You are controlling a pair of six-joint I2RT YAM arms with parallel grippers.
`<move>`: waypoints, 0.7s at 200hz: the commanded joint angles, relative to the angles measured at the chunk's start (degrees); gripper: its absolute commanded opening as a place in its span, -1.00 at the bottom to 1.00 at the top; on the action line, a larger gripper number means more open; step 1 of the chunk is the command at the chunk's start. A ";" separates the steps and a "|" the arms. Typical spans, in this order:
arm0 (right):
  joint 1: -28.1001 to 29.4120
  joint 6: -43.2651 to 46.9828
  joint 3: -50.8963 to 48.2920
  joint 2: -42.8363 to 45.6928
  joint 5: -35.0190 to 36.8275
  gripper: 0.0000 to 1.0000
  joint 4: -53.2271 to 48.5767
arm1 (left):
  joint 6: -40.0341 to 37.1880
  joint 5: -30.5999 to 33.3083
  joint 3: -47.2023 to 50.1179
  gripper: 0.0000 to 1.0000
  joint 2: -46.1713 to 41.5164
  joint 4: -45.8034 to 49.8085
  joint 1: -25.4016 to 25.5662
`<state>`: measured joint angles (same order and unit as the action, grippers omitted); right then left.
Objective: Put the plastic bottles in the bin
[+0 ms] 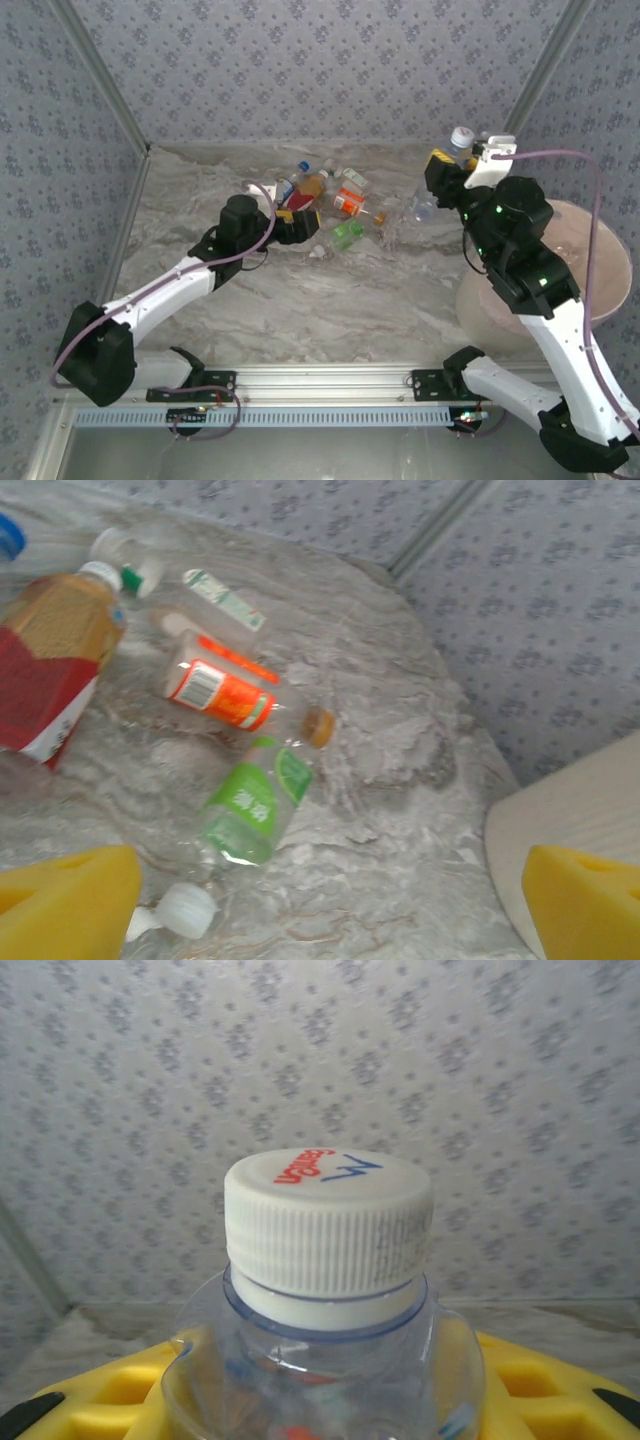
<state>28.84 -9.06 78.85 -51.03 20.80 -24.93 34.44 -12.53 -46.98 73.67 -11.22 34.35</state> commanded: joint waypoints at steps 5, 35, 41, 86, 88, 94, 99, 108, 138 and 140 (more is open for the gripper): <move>-0.30 6.93 5.53 2.73 11.22 -0.15 -8.61 | 3.41 6.52 -0.36 0.96 1.78 1.50 -0.07; -0.29 9.92 8.11 4.93 22.35 -0.15 -15.24 | 4.65 7.93 -1.28 0.96 3.86 1.91 -0.06; -0.34 10.53 8.16 5.22 24.78 -0.15 -16.13 | 4.78 7.65 -1.59 0.96 4.35 1.99 -0.09; -0.28 13.86 7.92 5.91 40.62 -0.16 -20.04 | 6.17 6.58 -4.33 0.96 7.85 3.31 -0.11; -0.30 14.13 7.86 5.89 41.45 -0.16 -20.11 | 6.24 6.59 -4.45 0.96 7.97 3.31 -0.12; -0.33 15.17 7.59 5.89 43.93 -0.16 -20.16 | 6.53 6.60 -4.69 0.96 8.25 3.38 -0.16; -0.28 16.11 7.32 5.90 45.98 -0.16 -20.04 | 6.83 6.49 -4.90 0.96 8.51 3.34 -0.16; -0.28 17.83 6.68 5.96 48.98 -0.15 -19.63 | 7.03 6.23 -5.25 0.96 8.97 3.36 -0.15; -0.73 28.13 1.18 8.68 55.27 -0.13 -10.43 | 7.20 5.37 -6.87 0.96 10.58 4.26 -0.16; -0.90 29.36 0.46 9.00 55.63 -0.13 -8.43 | 7.17 5.34 -7.02 0.96 10.65 4.28 -0.16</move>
<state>28.71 8.95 83.88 -44.60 66.35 -42.30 40.69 -6.44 -51.35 83.00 -7.75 34.35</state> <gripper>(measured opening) 0.502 0.979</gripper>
